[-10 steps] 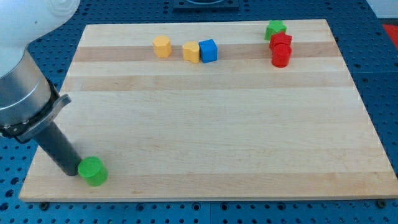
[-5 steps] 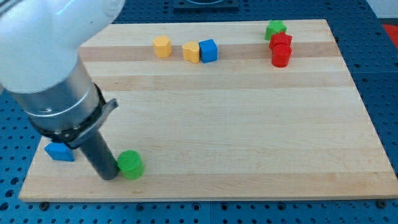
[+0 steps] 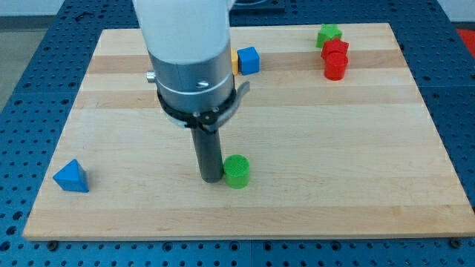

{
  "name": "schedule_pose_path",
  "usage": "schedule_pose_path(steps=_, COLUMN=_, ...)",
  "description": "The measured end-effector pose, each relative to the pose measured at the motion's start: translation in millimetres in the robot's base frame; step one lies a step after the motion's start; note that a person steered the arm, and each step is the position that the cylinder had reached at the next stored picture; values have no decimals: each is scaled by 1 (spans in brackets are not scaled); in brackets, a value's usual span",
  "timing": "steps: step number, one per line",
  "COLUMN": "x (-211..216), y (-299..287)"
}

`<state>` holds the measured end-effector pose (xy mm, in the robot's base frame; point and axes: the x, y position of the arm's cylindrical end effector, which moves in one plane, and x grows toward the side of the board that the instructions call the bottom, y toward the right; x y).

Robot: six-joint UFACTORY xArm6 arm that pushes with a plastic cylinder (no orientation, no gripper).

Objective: Move the green circle closer to the red circle

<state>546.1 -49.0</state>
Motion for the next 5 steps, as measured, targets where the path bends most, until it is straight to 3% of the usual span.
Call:
schedule_pose_path(steps=4, x=11, y=76)
schedule_pose_path(steps=5, x=-17, y=83)
